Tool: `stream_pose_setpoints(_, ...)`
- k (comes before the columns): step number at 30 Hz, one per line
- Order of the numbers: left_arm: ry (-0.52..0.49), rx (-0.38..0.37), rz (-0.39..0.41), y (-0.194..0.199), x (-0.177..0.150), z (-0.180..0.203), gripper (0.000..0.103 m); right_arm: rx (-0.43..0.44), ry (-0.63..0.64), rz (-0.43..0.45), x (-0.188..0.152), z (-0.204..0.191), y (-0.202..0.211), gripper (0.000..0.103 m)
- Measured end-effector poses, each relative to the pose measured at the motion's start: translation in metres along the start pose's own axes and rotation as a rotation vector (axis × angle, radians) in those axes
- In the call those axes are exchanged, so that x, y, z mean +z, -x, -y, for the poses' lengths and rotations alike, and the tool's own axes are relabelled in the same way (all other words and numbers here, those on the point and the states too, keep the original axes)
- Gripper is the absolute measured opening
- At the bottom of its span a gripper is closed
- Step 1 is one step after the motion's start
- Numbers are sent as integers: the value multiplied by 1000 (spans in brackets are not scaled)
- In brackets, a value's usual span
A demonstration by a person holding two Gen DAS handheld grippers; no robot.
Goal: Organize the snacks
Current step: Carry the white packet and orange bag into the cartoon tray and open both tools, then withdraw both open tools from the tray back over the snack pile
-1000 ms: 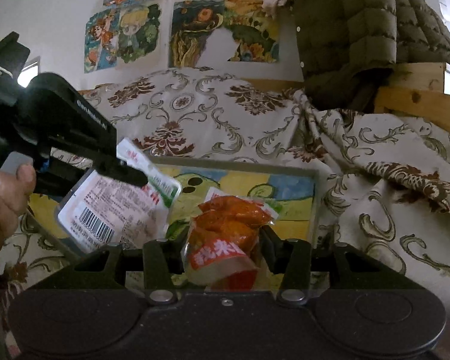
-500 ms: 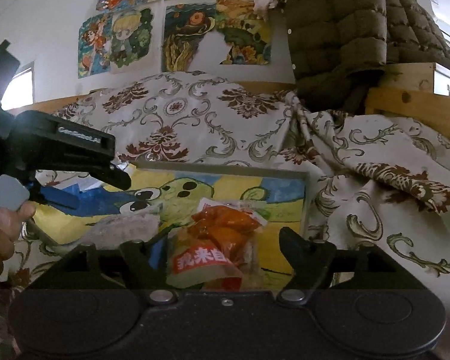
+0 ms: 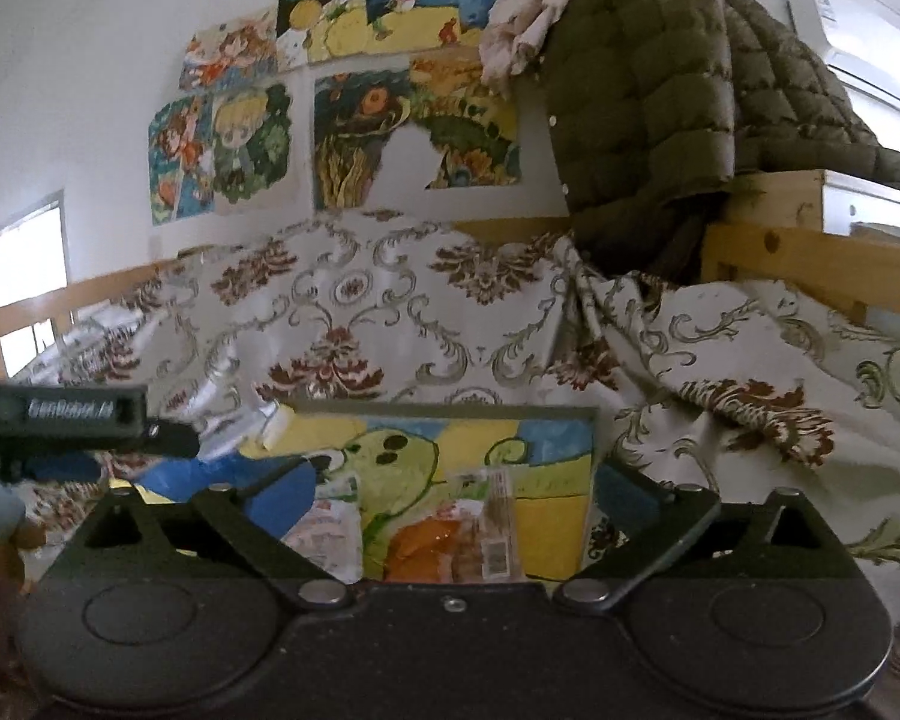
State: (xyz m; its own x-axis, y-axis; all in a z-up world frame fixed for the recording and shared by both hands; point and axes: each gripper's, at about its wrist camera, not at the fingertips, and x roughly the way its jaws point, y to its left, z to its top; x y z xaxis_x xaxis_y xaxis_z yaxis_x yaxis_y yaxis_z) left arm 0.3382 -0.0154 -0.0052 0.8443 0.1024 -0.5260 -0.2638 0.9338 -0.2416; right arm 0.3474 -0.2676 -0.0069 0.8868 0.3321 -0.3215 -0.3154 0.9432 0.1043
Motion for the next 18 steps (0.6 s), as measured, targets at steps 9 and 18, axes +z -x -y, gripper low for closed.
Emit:
stream_pose_setpoints(9,-66,-2,63,60,-16,-5,102,11,13,28,11,-19,46,102)
stream_pose_setpoints(18,-55,89,99,129,-49,-23,102,2,29,-21,-5,-47,97,102)
